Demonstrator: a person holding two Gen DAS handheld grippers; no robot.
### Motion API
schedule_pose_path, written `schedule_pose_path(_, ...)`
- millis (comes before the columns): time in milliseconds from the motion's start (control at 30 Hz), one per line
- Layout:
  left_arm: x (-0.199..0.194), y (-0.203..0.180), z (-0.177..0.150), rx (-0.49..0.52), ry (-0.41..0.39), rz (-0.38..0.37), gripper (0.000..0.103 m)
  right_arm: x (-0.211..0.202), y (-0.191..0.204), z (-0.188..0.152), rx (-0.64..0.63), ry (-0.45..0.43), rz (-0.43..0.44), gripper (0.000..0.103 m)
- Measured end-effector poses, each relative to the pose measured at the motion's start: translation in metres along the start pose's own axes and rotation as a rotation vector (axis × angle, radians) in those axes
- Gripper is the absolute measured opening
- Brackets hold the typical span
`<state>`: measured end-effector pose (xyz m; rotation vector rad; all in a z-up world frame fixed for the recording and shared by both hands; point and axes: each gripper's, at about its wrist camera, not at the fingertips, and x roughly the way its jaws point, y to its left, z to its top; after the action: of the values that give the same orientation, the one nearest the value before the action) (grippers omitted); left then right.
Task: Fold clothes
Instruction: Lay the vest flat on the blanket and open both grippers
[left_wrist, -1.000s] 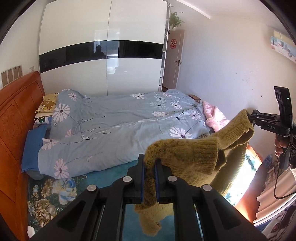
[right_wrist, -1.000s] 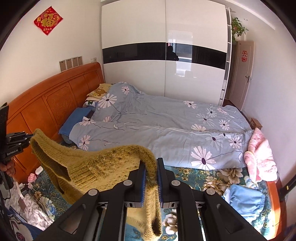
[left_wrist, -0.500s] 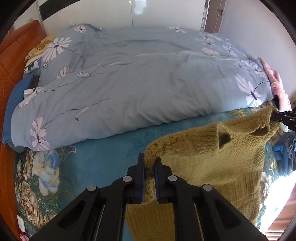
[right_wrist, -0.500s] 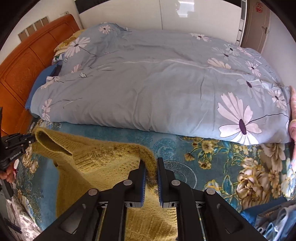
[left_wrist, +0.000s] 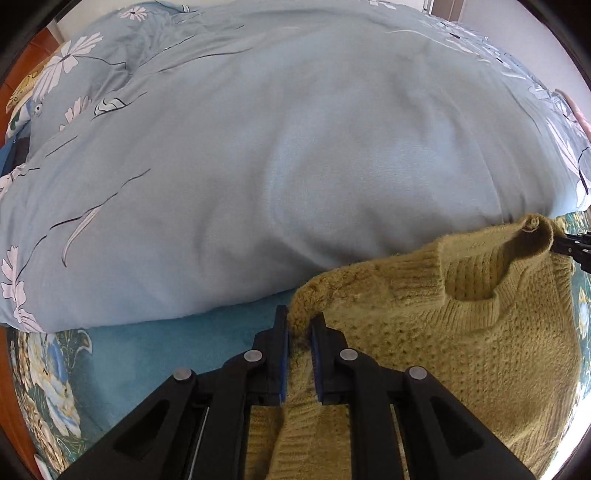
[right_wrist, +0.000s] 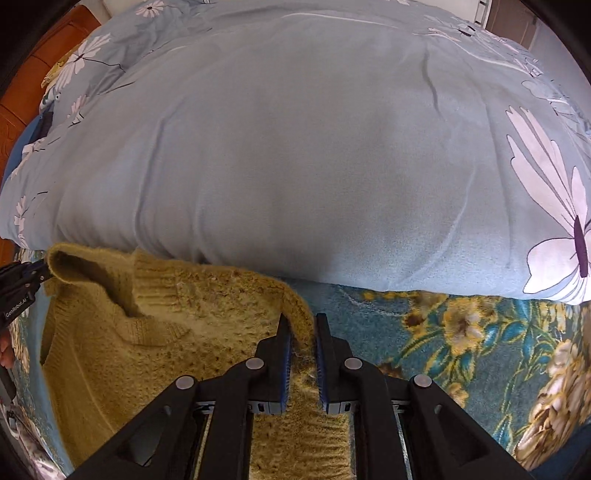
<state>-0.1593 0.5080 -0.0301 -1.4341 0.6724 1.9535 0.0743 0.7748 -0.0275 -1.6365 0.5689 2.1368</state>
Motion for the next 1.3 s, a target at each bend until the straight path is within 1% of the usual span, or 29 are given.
schedule_pose_path(67,0.000,0.000,-0.004,-0.010,0.013,-0.012,0.015,0.001,0.002,-0.002,-0.024,-0.006,-0.014,0.015)
schedule_pose_path(100,-0.001,0.000,-0.007,-0.014,0.021,-0.017,0.021,-0.001,0.004,-0.004,-0.040,-0.015,-0.033,0.019)
schedule_pose_path(133,-0.003,0.000,-0.010,-0.019,0.028,-0.021,0.030,-0.004,0.005,-0.005,-0.055,-0.022,-0.047,0.022)
schedule_pose_path(167,-0.007,0.001,-0.014,-0.026,0.033,-0.027,0.033,-0.008,0.005,-0.007,-0.064,-0.027,-0.051,0.030)
schedule_pose_path(200,-0.014,0.004,-0.021,-0.036,0.035,-0.035,0.034,-0.014,0.004,-0.010,-0.069,-0.038,-0.052,0.038)
schedule_pose_path(233,-0.020,0.006,-0.027,-0.046,0.036,-0.042,0.034,-0.025,0.003,-0.014,-0.072,-0.057,-0.052,0.039)
schedule_pose_path(267,-0.027,0.009,-0.034,-0.057,0.037,-0.049,0.034,-0.035,0.003,-0.019,-0.075,-0.077,-0.052,0.043)
schedule_pose_path(300,-0.036,0.013,-0.044,-0.073,0.035,-0.053,0.034,-0.046,0.002,-0.024,-0.079,-0.097,-0.052,0.051)
schedule_pose_path(333,-0.045,0.017,-0.054,-0.089,0.033,-0.056,0.035,-0.057,0.001,-0.029,-0.080,-0.116,-0.053,0.053)
schedule_pose_path(400,-0.062,0.027,-0.078,-0.134,0.041,-0.061,0.035,-0.083,-0.004,-0.050,-0.066,-0.147,-0.059,0.055)
schedule_pose_path(467,-0.077,0.037,-0.116,-0.215,0.065,-0.075,0.035,-0.106,-0.012,-0.085,0.010,-0.150,-0.043,0.057)
schedule_pose_path(500,-0.083,0.041,-0.140,-0.252,0.081,-0.081,0.037,-0.116,-0.014,-0.105,0.046,-0.143,-0.034,0.058)
schedule_pose_path(533,-0.089,0.044,-0.163,-0.287,0.098,-0.087,0.040,-0.115,-0.014,-0.137,0.073,-0.105,-0.024,0.058)
schedule_pose_path(567,-0.092,0.045,-0.187,-0.310,0.122,-0.092,0.043,-0.115,-0.013,-0.168,0.099,-0.066,-0.013,0.059)
schedule_pose_path(600,-0.095,0.043,-0.214,-0.325,0.148,-0.097,0.049,-0.115,-0.013,-0.199,0.126,-0.028,-0.002,0.058)
schedule_pose_path(733,-0.094,0.024,-0.295,-0.328,0.278,-0.119,0.049,-0.106,-0.011,-0.316,0.235,0.146,0.039,0.058)
schedule_pose_path(767,-0.092,0.020,-0.313,-0.332,0.309,-0.126,0.049,-0.104,-0.011,-0.334,0.264,0.166,0.046,0.058)
schedule_pose_path(833,-0.088,0.015,-0.340,-0.364,0.348,-0.167,0.049,-0.101,-0.011,-0.368,0.324,0.204,0.061,0.058)
schedule_pose_path(867,-0.087,0.012,-0.353,-0.378,0.367,-0.186,0.049,-0.099,-0.011,-0.378,0.352,0.211,0.070,0.058)
schedule_pose_path(900,-0.085,0.009,-0.361,-0.375,0.375,-0.189,0.049,-0.097,-0.011,-0.385,0.372,0.216,0.083,0.058)
schedule_pose_path(1033,-0.079,-0.002,-0.384,-0.353,0.404,-0.192,0.049,-0.087,-0.005,-0.400,0.375,0.244,0.118,0.058)
schedule_pose_path(1100,-0.079,-0.003,-0.390,-0.356,0.398,-0.190,0.049,-0.083,-0.004,-0.406,0.389,0.250,0.140,0.052)
schedule_pose_path(1133,-0.079,-0.002,-0.393,-0.363,0.393,-0.195,0.049,-0.083,-0.003,-0.408,0.393,0.252,0.144,0.047)
schedule_pose_path(1200,-0.081,0.000,-0.396,-0.386,0.388,-0.214,0.049,-0.083,-0.003,-0.412,0.400,0.250,0.147,0.042)
schedule_pose_path(1233,-0.082,0.000,-0.398,-0.385,0.387,-0.222,0.049,-0.084,-0.003,-0.413,0.411,0.249,0.153,0.040)
schedule_pose_path(1300,-0.085,-0.004,-0.401,-0.363,0.389,-0.239,0.049,-0.087,-0.005,-0.415,0.437,0.249,0.165,0.033)
